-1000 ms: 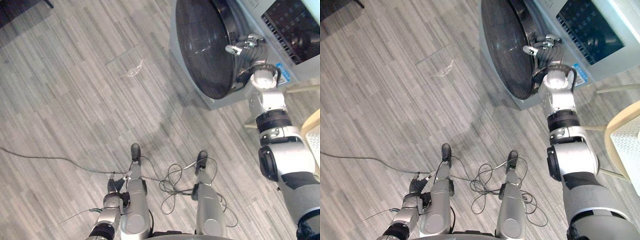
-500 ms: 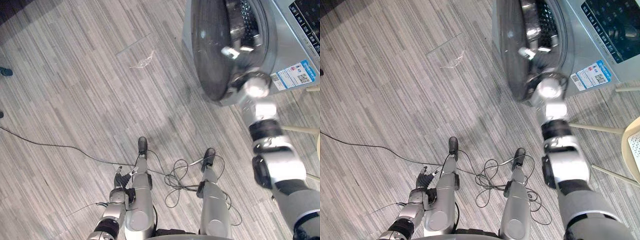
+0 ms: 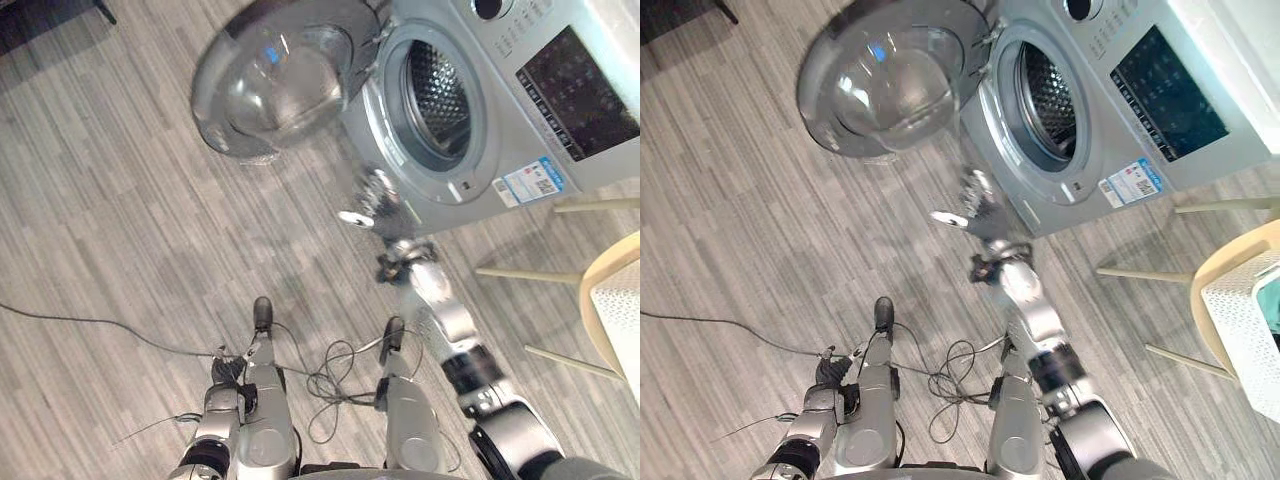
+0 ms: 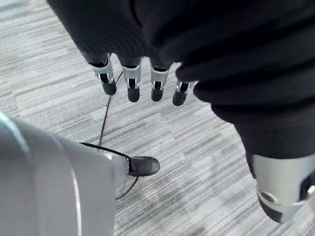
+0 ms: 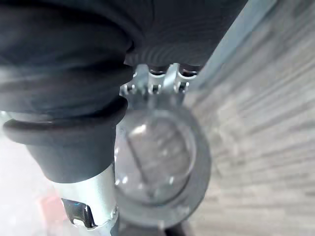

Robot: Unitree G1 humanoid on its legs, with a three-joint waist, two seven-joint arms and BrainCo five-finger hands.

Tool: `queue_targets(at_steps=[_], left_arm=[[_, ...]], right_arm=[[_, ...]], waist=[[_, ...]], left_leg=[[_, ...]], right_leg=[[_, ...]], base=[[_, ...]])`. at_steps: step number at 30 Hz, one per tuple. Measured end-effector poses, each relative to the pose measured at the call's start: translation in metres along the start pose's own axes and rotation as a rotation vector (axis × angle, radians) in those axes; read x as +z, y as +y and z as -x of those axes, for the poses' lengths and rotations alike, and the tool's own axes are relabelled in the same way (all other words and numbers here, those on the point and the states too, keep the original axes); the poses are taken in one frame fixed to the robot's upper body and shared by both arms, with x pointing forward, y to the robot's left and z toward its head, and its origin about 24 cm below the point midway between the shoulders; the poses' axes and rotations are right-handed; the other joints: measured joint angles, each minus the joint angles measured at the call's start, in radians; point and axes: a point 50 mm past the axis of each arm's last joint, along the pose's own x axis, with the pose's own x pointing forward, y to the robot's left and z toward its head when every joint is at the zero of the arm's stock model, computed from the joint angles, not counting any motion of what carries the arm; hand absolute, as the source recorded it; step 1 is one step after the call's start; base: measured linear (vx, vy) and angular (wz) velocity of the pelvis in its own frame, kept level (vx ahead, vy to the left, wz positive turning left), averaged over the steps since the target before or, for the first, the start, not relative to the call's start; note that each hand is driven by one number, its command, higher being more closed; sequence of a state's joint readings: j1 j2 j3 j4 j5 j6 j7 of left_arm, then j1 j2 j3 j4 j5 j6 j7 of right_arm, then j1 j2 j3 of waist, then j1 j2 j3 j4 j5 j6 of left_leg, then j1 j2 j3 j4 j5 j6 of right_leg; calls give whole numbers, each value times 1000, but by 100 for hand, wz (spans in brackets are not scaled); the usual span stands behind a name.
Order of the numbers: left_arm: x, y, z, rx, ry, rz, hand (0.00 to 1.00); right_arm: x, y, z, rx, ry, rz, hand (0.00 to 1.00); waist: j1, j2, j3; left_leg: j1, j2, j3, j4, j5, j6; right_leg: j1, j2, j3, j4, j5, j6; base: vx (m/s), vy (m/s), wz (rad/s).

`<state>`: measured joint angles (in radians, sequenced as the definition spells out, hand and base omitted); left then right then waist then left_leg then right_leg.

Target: Pick up the laundry basket with both hands and put the clothes into the washing machine.

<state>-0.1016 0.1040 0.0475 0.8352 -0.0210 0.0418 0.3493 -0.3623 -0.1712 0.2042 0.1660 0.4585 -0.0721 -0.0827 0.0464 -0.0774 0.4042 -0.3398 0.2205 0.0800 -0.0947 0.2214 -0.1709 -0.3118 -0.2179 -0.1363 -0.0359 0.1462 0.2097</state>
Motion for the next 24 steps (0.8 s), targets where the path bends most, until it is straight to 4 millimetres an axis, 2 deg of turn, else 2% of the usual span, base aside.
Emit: queue_targets(at_steps=[2, 3, 4, 5, 6, 8, 9, 11, 12, 13, 14, 15, 16, 19, 20, 24], left_arm=[[10, -5, -2, -18, -24, -28, 0], [22, -8, -4, -31, -53, -39, 0], [34, -12, -6, -50, -90, -52, 0], [54, -14, -9, -54, -139, -51, 0], [65, -14, -11, -51, -166, -49, 0], [114, 1, -19, -8, -286, -39, 0], [129, 8, -21, 8, -318, -29, 0], [181, 36, -24, 74, -423, 32, 0], [192, 44, -24, 90, -445, 63, 0], [215, 58, -22, 113, -483, 121, 0], [237, 74, -20, 136, -511, 216, 0], [239, 77, -20, 136, -511, 235, 0], [252, 88, -18, 135, -513, 305, 0], [281, 105, -10, 120, -554, 429, 0], [295, 109, -3, 105, -587, 469, 0], [322, 116, 14, 55, -670, 683, 0]], right_arm=[[-13, -24, 20, -99, 46, -7, 0], [-23, -39, 35, -160, 81, -7, 0], [-31, -48, 47, -207, 115, 1, 0], [-40, -58, 62, -254, 157, 12, 0], [-44, -62, 68, -275, 175, 15, 0], [-59, -74, 90, -366, 240, 21, 0], [-62, -77, 96, -388, 256, 16, 0], [-73, -85, 119, -464, 311, 4, 0], [-76, -86, 125, -476, 327, 1, 0], [-83, -86, 138, -497, 363, -5, 0], [-90, -84, 150, -517, 399, -17, 0], [-91, -84, 152, -520, 405, -21, 0], [-95, -81, 158, -531, 426, -38, 0], [-100, -73, 167, -559, 444, -86, 0], [-97, -69, 169, -566, 425, -104, 0], [-81, -59, 172, -577, 341, -153, 0]], waist=[[-23, -4, -3], [-39, -5, -3], [-42, -10, -9], [-50, -18, -16], [-60, -21, -18], [-97, -47, -34], [-104, -52, -37], [-142, -68, -48], [-151, -72, -49], [-160, -81, -55], [-182, -88, -58], [-184, -89, -60], [-198, -95, -59], [-198, -113, -58], [-196, -119, -59], [-185, -124, -60]], left_leg=[[0, -4, 8, 0, -1, 1], [0, -5, 13, 0, -1, 1], [1, -5, 26, 0, -3, -1], [3, -4, 53, 0, -4, -4], [4, -4, 65, 0, -4, -4], [20, 3, 125, 0, -6, -7], [26, 6, 139, 0, -8, -9], [38, 24, 186, 0, -17, -19], [40, 30, 196, 0, -19, -22], [42, 41, 221, 0, -22, -26], [41, 55, 237, 0, -25, -30], [41, 58, 241, 0, -26, -31], [39, 66, 257, 0, -27, -33], [30, 91, 302, 0, -37, -47], [16, 102, 321, 0, -38, -49], [-6, 152, 351, 1, -42, -67]], right_leg=[[-7, -3, 9, 0, 0, 0], [-12, -5, 17, 0, 1, 1], [-25, -4, 32, 0, 4, -1], [-42, -3, 59, -3, 14, -4], [-47, -3, 70, -4, 19, -6], [-77, 7, 130, -9, 38, -10], [-80, 12, 142, -16, 43, -11], [-99, 34, 189, -28, 55, -17], [-102, 40, 197, -35, 60, -20], [-116, 55, 219, -41, 67, -24], [-127, 70, 232, -50, 74, -28], [-130, 73, 236, -51, 77, -28], [-136, 83, 248, -61, 85, -34], [-177, 112, 284, -61, 92, -39], [-198, 124, 291, -61, 94, -42], [-238, 171, 303, -61, 104, -51]], base=[[-18, 0, -12], [-12, -1, -21], [-14, -3, -40], [-8, -6, -46], [-11, -7, -55], [-10, -16, -68], [-9, -33, -73], [-13, -43, -64], [-18, -60, -63], [-13, -64, -56], [-16, -62, -50], [-11, -46, -41], [-17, -37, -39], [-19, -31, -43], [-21, -29, -37], [-4, -20, -30]])
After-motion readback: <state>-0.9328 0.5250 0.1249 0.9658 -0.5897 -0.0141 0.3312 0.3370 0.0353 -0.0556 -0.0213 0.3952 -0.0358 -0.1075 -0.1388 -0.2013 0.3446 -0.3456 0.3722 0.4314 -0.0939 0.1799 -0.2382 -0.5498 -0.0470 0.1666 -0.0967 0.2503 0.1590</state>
